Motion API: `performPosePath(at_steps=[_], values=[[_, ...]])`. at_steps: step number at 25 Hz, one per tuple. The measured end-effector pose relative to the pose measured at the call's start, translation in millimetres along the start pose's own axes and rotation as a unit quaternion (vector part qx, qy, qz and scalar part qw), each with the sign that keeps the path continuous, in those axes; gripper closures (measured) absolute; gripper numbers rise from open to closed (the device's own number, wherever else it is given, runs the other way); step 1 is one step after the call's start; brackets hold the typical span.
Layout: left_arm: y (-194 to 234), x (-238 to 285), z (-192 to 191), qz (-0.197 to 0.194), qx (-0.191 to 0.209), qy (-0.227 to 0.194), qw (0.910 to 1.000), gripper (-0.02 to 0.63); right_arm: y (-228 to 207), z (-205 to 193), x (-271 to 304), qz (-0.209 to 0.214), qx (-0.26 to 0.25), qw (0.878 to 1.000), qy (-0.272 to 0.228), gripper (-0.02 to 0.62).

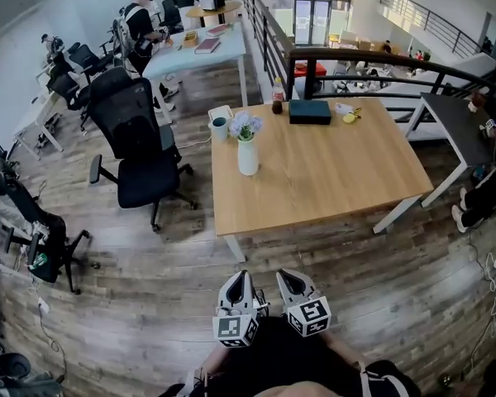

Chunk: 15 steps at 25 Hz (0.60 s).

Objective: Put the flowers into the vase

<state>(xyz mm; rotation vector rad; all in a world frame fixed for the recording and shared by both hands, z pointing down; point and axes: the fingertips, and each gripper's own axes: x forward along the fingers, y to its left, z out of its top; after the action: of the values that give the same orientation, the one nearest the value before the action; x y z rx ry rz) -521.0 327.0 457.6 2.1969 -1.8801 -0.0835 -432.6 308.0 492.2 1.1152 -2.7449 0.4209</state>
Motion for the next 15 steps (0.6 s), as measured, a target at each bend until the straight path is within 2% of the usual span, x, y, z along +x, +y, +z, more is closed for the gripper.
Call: performPosePath(at_steps=[4, 15], values=[[-1.9, -2.8, 3.6, 0.008, 0.007, -0.002, 0.9999, 0.558, 6.3, 3.5, -0.9, 0.017, -0.007, 1.000, 0.001, 0.578], [-22.5, 5.7, -6.5, -0.014, 0.009, 0.017, 0.9997, 0.558, -6.5, 2.2, -18.3, 0.001, -0.007, 1.000, 0.000, 0.578]])
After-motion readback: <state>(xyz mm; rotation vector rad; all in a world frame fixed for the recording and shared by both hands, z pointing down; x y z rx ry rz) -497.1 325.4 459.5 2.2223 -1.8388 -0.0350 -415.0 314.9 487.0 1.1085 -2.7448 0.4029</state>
